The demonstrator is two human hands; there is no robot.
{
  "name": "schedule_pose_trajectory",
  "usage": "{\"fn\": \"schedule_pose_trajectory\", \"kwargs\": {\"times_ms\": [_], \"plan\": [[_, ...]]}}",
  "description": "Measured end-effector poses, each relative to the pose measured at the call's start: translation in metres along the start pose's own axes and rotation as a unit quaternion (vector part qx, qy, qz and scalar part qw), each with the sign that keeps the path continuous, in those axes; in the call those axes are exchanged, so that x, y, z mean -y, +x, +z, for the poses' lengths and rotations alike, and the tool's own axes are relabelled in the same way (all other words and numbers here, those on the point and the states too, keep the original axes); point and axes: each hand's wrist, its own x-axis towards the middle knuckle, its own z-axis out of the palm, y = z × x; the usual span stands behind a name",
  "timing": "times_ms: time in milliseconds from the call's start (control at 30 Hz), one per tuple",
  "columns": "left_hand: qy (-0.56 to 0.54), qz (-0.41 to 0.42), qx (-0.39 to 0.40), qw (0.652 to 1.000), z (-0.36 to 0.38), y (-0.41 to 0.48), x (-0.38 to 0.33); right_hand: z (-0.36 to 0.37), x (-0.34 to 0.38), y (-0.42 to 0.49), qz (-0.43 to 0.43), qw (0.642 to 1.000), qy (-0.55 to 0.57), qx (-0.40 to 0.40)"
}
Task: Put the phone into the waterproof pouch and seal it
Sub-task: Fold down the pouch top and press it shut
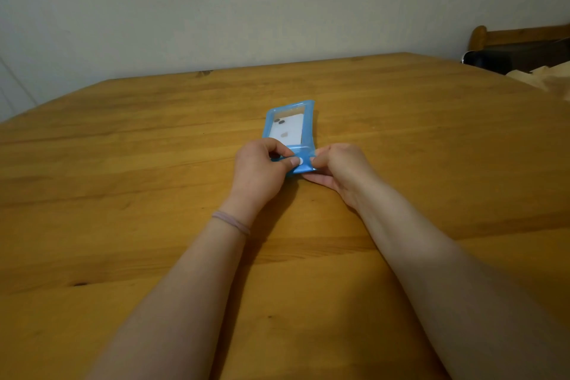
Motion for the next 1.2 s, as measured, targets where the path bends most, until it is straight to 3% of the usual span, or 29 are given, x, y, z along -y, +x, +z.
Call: {"fn": "schedule_pose_trajectory", "kwargs": {"times_ms": [400,800,1033,1200], "plan": [[-0.010,-0.024,-0.013,1.000,0.007,0.004,0.003,-0.002,-0.002,0.000,-0.009,1.000,0.023,0.018],[0.001,-0.008,-0.007,1.000,0.008,0.004,0.005,0.002,-0.012,0.002,-0.061,0.992,-0.103,-0.029],[0.010,-0.008,-0.017,1.000,0.008,0.004,0.005,0.009,-0.019,0.006,-0.135,0.963,-0.227,-0.058],[0.007,-0.013,-0.014,1.000,0.008,0.004,0.005,0.011,-0.019,0.005,-0.139,0.961,-0.230,-0.066]]}}
